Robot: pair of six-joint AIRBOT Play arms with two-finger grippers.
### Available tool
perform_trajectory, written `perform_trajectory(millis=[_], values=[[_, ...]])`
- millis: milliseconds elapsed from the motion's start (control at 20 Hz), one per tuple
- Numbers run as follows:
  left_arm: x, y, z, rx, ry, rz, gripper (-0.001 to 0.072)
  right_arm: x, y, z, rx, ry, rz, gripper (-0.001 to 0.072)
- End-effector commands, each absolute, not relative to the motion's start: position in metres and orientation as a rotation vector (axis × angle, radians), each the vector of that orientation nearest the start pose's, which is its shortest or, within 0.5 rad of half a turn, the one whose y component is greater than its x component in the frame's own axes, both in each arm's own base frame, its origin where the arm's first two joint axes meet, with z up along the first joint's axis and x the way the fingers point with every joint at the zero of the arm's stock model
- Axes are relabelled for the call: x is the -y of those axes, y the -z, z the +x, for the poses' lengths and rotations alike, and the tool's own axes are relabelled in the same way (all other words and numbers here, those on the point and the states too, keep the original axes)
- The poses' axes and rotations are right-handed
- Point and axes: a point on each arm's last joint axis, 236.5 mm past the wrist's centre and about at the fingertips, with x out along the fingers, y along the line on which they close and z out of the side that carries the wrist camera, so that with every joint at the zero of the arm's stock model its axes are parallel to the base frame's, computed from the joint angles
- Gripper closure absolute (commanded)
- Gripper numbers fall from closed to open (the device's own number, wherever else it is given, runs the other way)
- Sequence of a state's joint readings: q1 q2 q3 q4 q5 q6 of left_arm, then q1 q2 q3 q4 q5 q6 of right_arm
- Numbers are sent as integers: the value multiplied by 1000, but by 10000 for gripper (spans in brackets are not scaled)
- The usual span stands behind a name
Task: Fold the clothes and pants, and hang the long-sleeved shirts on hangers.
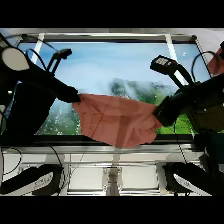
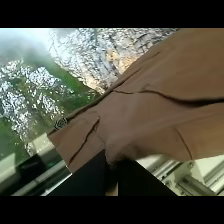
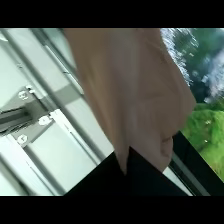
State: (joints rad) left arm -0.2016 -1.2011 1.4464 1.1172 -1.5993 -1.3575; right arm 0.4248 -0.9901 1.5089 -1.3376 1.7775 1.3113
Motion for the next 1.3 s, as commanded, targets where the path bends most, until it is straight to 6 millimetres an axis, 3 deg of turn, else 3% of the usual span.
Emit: perform_trajectory(millis=[0, 100, 300, 500, 600, 800, 1050, 1200, 1250], values=[[132, -77, 337, -1274, 589, -55, 655, -119, -147, 280, -1160, -574, -316, 706], [121, -64, 354, -1222, 536, -79, 655, -116, -130, 312, -1077, -517, -271, 706], [119, -73, 395, -1024, 525, 13, 655, -125, -99, 374, -903, -454, -230, 706], [105, -77, 420, -924, 459, 154, 654, -131, -68, 411, -886, -430, -211, 704], [95, -69, 410, -965, 482, 269, 655, -132, -50, 400, -973, -450, -214, 704], [57, -32, 371, -1159, 475, 464, 655, -129, -29, 350, -1178, -511, -226, 704], [21, 11, 316, -1273, 427, 579, 655, -155, 4, 290, -1272, -613, -186, 703], [21, 24, 292, -1314, 446, 574, 654, -181, 29, 251, -1350, -690, -143, 697], [27, 27, 286, -1326, 464, 555, 654, -185, 38, 243, -1368, -680, -130, 658]])
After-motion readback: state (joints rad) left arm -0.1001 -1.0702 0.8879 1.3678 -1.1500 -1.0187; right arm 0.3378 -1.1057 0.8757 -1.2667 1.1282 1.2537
